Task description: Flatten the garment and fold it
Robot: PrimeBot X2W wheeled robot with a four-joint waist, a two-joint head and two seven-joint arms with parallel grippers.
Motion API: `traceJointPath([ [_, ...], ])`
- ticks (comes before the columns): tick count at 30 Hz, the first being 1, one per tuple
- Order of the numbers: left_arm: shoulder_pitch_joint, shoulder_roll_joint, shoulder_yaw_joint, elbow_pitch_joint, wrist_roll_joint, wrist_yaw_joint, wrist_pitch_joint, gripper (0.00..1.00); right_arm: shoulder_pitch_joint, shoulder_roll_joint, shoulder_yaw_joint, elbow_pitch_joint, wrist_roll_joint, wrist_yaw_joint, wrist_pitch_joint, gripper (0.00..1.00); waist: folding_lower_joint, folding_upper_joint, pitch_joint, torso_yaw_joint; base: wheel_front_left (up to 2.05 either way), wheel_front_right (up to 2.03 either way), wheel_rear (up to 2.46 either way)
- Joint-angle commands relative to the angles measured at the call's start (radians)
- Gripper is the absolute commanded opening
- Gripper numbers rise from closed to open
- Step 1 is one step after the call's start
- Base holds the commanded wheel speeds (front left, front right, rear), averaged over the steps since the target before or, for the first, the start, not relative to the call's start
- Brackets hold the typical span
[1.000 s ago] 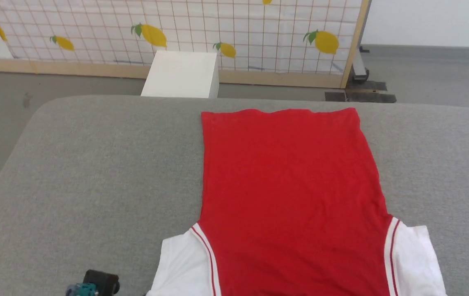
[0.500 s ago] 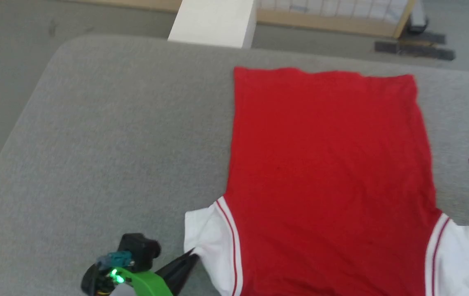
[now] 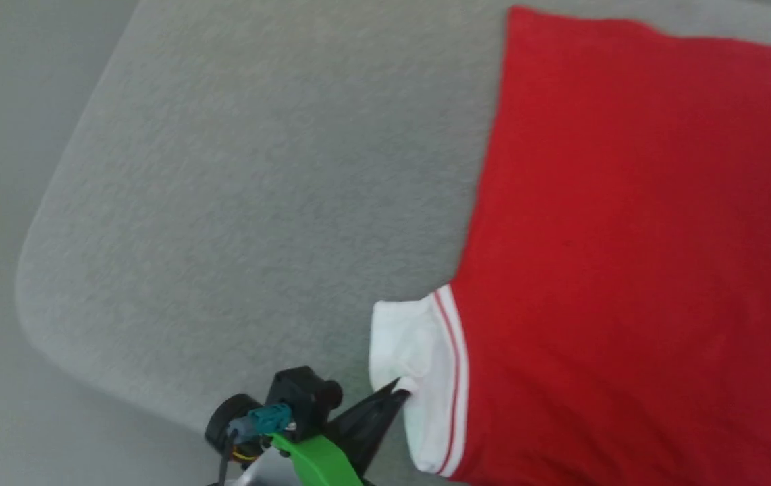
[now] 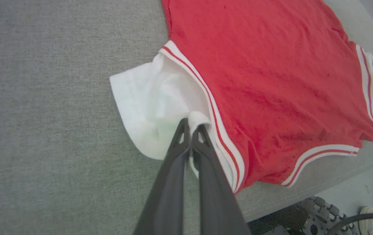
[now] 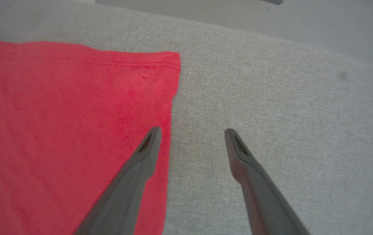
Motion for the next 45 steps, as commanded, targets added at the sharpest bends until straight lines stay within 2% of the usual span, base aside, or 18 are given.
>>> traceJointPath([
  [1, -0.021, -0.013, -0.005, -0.006, 0.012, -0.007, -0.009, 0.0, -0.033, -0.002, -0.01, 0.015, -0.024, -0.002, 0.011, 1.0, 0.0, 0.0, 0.135, 0.137, 0.0, 0.0, 0.0],
  [8, -0.045, -0.05, -0.024, 0.0, 0.026, -0.019, -0.034, 0.0, -0.089, -0.031, -0.051, 0.048, -0.128, -0.002, 0.019, 1.0, 0.0, 0.0, 0.18, 0.184, 0.0, 0.0, 0.0],
  [15, -0.054, -0.066, -0.028, 0.023, 0.027, -0.028, -0.06, 0.0, -0.055, -0.034, -0.065, 0.073, -0.162, -0.002, -0.002, 1.0, 0.0, 0.0, 0.193, 0.187, 0.0, 0.0, 0.0],
  [16, -0.055, -0.067, -0.026, 0.028, 0.026, -0.029, -0.065, 0.0, -0.053, -0.033, -0.064, 0.079, -0.164, -0.002, 0.0, 0.69, 0.0, 0.0, 0.195, 0.184, 0.0, 0.0, 0.0],
  [17, -0.057, -0.068, -0.024, 0.032, 0.025, -0.03, -0.068, 0.0, -0.052, -0.032, -0.061, 0.084, -0.164, -0.002, -0.002, 0.19, 0.0, 0.0, 0.196, 0.18, 0.0, 0.0, 0.0],
  [18, -0.058, -0.068, -0.021, 0.038, 0.024, -0.031, -0.072, 0.0, -0.049, -0.03, -0.059, 0.09, -0.164, -0.002, -0.007, 0.0, 0.0, 0.0, 0.194, 0.175, 0.0, 0.0, 0.0],
  [25, -0.073, -0.046, -0.004, 0.082, 0.032, -0.031, -0.084, 0.0, 0.004, -0.012, -0.057, 0.144, -0.171, -0.002, -0.063, 0.0, 0.0, 0.0, 0.119, 0.108, 0.0, 0.0, 0.0],
  [34, -0.026, -0.003, 0.035, 0.14, -0.01, -0.01, -0.09, 0.0, 0.201, 0.024, -0.026, 0.181, -0.134, -0.002, -0.155, 0.0, 0.0, 0.0, -0.097, -0.054, 0.0, 0.0, 0.0],
  [40, 0.031, 0.025, 0.059, 0.174, -0.047, 0.006, -0.103, 0.0, 0.393, 0.049, 0.001, 0.077, -0.039, -0.002, -0.183, 0.0, 0.0, 0.0, -0.22, -0.149, 0.0, 0.0, 0.0],
  [45, 0.078, 0.038, 0.075, 0.19, -0.072, 0.021, -0.12, 0.0, 0.594, 0.069, 0.004, -0.115, 0.038, -0.002, -0.158, 0.0, 0.0, 0.0, -0.28, -0.21, 0.0, 0.0, 0.0],
])
